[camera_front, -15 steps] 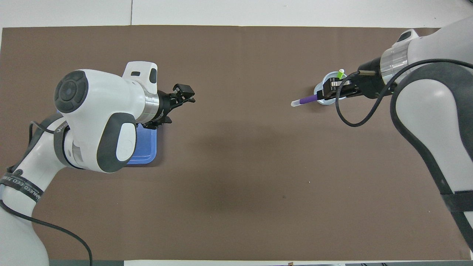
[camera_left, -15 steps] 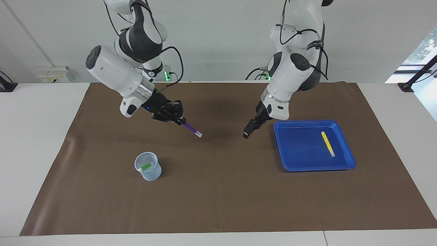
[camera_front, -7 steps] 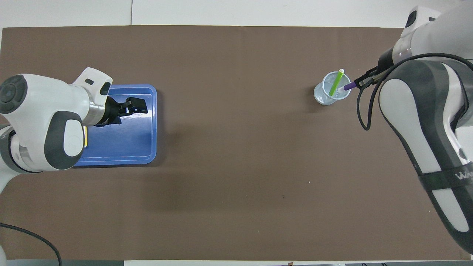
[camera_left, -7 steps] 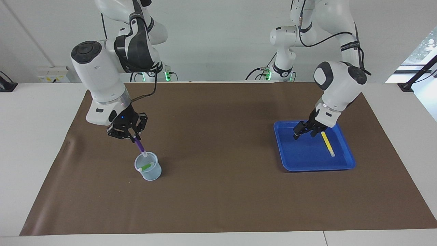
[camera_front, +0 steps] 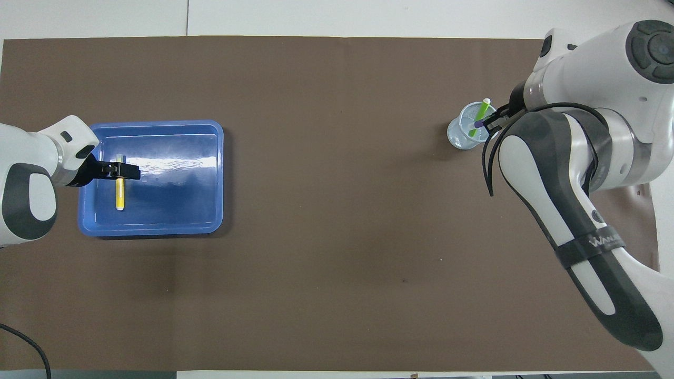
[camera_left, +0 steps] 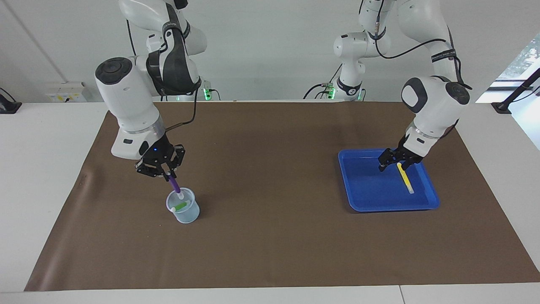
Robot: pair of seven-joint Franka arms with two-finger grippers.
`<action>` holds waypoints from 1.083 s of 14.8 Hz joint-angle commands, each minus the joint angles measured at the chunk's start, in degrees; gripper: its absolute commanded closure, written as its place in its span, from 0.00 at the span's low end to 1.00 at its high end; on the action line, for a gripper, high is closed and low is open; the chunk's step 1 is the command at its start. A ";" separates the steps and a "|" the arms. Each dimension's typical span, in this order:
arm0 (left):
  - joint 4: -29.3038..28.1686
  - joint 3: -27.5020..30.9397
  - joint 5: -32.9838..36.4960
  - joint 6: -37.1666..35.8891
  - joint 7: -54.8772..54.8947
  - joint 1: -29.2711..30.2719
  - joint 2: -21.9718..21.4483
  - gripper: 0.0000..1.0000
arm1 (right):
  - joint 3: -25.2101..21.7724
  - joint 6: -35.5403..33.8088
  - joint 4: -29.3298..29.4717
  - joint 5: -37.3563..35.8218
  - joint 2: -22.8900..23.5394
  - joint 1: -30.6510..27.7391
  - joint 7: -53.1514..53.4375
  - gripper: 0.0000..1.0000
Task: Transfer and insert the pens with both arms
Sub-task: 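Grasp the yellow pen with the left gripper while the right gripper withdraws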
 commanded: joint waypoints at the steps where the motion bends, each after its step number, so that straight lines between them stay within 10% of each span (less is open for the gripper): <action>1: -0.14 -0.71 1.47 3.65 1.06 2.18 3.40 0.00 | 0.24 0.39 -1.95 -0.87 -1.98 -0.17 -1.27 0.57; 2: -0.14 -0.71 1.47 3.66 1.06 1.84 3.49 0.00 | 0.24 0.39 -1.78 -0.78 -1.98 -0.17 -1.27 0.17; 3: -0.31 -0.71 1.47 3.75 0.97 1.49 3.84 0.00 | 0.41 0.22 -1.52 -0.43 -1.98 -0.17 -1.36 0.00; 12: -0.05 -0.62 1.56 4.89 0.97 2.19 6.30 0.07 | 1.82 -9.45 0.95 24.94 -3.47 0.70 14.75 0.00; 13: -0.05 -0.62 1.56 4.80 1.06 2.27 6.31 0.17 | 1.82 -9.10 0.77 28.19 -3.56 1.75 20.81 0.00; 15: 0.13 -0.62 1.56 4.27 0.97 2.27 6.31 0.92 | 1.82 -6.57 -0.71 34.26 -4.08 4.39 32.94 0.00; 16: 0.56 -0.62 1.56 4.27 0.97 2.36 6.39 1.00 | 1.82 -4.12 -1.94 37.42 -4.52 5.27 36.14 0.00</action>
